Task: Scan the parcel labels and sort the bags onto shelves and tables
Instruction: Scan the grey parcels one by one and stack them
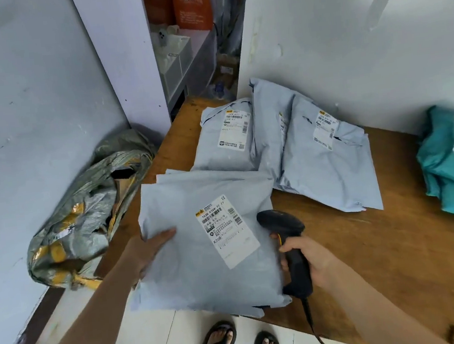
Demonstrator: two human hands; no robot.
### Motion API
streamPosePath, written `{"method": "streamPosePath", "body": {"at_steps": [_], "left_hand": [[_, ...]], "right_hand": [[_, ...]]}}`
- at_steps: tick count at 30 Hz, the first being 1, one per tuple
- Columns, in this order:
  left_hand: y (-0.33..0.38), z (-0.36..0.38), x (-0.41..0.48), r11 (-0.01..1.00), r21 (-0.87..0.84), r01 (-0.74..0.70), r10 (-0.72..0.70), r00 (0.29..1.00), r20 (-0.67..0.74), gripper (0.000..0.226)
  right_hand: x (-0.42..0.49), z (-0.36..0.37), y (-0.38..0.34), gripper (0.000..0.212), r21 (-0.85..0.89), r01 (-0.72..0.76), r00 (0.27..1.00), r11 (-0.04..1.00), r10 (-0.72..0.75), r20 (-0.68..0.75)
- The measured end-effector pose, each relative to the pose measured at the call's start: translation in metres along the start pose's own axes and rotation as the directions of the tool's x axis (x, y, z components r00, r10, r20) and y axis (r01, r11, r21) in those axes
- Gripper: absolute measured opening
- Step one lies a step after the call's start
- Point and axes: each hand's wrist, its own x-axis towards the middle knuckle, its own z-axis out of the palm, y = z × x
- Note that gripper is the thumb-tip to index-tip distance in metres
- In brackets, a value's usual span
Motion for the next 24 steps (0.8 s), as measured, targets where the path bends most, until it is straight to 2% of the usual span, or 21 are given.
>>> {"method": "streamPosePath", "body": {"at_steps": [3, 7, 8, 12, 16, 19, 21, 23, 24], "left_hand": [[-0.010, -0.003, 0.008, 1.000, 0.008, 0.017, -0.017, 0.998, -0.054, 0.067], [-0.010, -0.011, 0.019, 0.998, -0.038, 0.056, -0.056, 0.998, 0.005, 0.076], [-0.007, -0.013, 0.021, 0.996, -0.051, 0.070, -0.068, 0.997, 0.030, 0.076], [0.003, -0.028, 0.033, 0.995, -0.089, 0.043, -0.039, 0.998, 0.044, 0.041], [0.010, -0.035, 0.044, 0.996, 0.086, -0.003, 0.014, 0.992, -0.125, 0.052], [0.035, -0.028, 0.052, 0.933, 0.352, -0.077, 0.164, 0.961, -0.224, 0.065], [0.062, -0.008, 0.055, 0.852, 0.508, -0.127, 0.306, 0.908, -0.285, 0.067], [0.096, 0.029, 0.047, 0.741, 0.622, -0.252, 0.525, 0.795, -0.304, 0.060], [0.114, 0.053, 0.040, 0.685, 0.638, -0.352, 0.626, 0.732, -0.268, 0.054]], "right_hand": [[-0.002, 0.005, 0.001, 0.021, 0.010, -0.006, 1.000, 1.000, 0.006, 0.011], [-0.003, 0.018, 0.001, 0.014, 0.026, -0.055, 0.998, 0.998, 0.054, 0.031], [-0.002, 0.022, 0.002, 0.017, 0.036, -0.064, 0.998, 0.997, 0.063, 0.029], [0.003, 0.038, 0.003, 0.026, 0.034, -0.062, 0.996, 0.998, 0.059, 0.072], [0.006, 0.048, -0.009, 0.027, -0.061, -0.026, 0.990, 0.998, 0.034, 0.138], [0.002, 0.039, -0.025, 0.023, -0.081, 0.027, 0.990, 0.996, -0.016, 0.142], [-0.003, 0.023, -0.038, 0.023, -0.049, 0.087, 0.991, 0.995, -0.082, 0.102], [-0.008, 0.000, -0.051, 0.022, 0.022, 0.155, 0.988, 0.988, -0.155, 0.020], [-0.012, -0.014, -0.057, 0.021, 0.068, 0.191, 0.982, 0.979, -0.191, -0.016]]}}
